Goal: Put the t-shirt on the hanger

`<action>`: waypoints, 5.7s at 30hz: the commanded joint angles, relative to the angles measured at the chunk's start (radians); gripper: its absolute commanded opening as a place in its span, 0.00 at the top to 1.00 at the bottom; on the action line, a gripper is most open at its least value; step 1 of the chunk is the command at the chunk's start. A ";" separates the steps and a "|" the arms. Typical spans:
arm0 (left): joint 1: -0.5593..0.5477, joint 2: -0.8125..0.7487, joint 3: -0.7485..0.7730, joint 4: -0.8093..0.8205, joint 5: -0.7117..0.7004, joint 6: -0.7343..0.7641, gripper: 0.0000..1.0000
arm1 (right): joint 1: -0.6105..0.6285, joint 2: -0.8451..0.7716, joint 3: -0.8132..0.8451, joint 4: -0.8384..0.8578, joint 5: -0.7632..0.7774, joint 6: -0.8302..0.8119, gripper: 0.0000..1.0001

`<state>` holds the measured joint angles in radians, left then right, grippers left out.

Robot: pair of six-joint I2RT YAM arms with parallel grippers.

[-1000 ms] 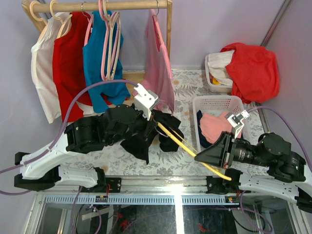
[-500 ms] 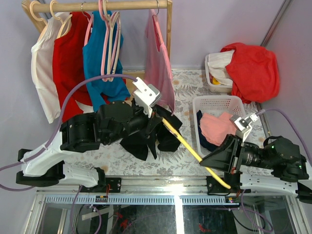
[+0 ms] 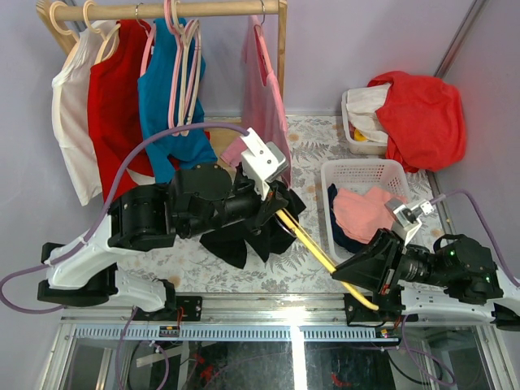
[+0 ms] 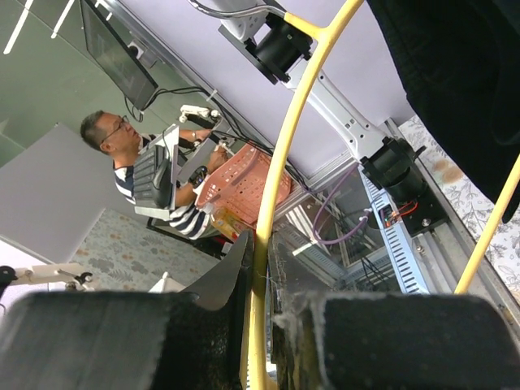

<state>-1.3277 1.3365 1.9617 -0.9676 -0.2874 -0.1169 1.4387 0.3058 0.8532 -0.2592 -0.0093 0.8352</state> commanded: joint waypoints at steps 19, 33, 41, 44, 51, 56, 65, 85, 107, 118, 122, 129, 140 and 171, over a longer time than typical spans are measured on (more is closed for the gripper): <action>-0.080 0.156 0.256 0.118 0.305 0.015 0.94 | 0.071 -0.109 -0.145 0.320 0.136 -0.298 1.00; -0.095 0.156 0.147 0.074 0.073 -0.048 0.83 | 0.071 -0.143 -0.197 0.362 0.075 -0.369 1.00; -0.096 0.089 -0.087 0.092 -0.024 -0.159 0.75 | 0.071 -0.163 -0.353 0.465 0.105 -0.455 1.00; -0.095 0.062 -0.154 0.100 -0.064 -0.208 0.69 | 0.070 -0.156 -0.403 0.513 0.099 -0.476 1.00; -0.093 0.030 -0.260 0.118 -0.117 -0.258 0.61 | 0.070 -0.229 -0.522 0.625 0.070 -0.472 1.00; -0.092 0.009 -0.231 0.109 -0.186 -0.288 0.57 | 0.070 -0.258 -0.585 0.645 0.067 -0.461 1.00; -0.092 -0.030 -0.211 0.140 -0.259 -0.305 0.50 | 0.071 -0.279 -0.640 0.641 0.067 -0.434 1.00; -0.093 -0.138 -0.183 0.055 -0.448 -0.406 0.46 | 0.070 -0.261 -0.627 0.607 0.073 -0.428 1.00; -0.054 -0.360 -0.548 0.131 -0.449 -0.656 0.36 | 0.071 -0.188 -0.611 0.666 0.026 -0.436 1.00; 0.093 -0.332 -0.620 0.191 -0.277 -0.640 0.36 | 0.070 -0.145 -0.599 0.709 0.005 -0.442 1.00; 0.094 -0.367 -0.631 0.174 -0.277 -0.654 0.37 | 0.070 -0.153 -0.598 0.704 0.007 -0.444 1.00; 0.091 -0.406 -0.581 0.118 -0.316 -0.644 0.40 | 0.069 -0.190 -0.610 0.692 0.024 -0.440 1.00; 0.092 -0.593 -0.767 0.065 -0.411 -0.746 0.65 | 0.071 -0.305 -0.552 0.595 0.075 -0.462 1.00; 0.091 -0.954 -1.399 0.661 -0.533 -0.755 0.29 | 0.071 -0.306 -0.405 0.456 0.080 -0.519 1.00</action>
<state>-1.2366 0.3580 0.5743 -0.4210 -0.7589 -0.7887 1.5055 0.0212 0.3798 0.0856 0.0681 0.3630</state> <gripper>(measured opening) 0.686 0.131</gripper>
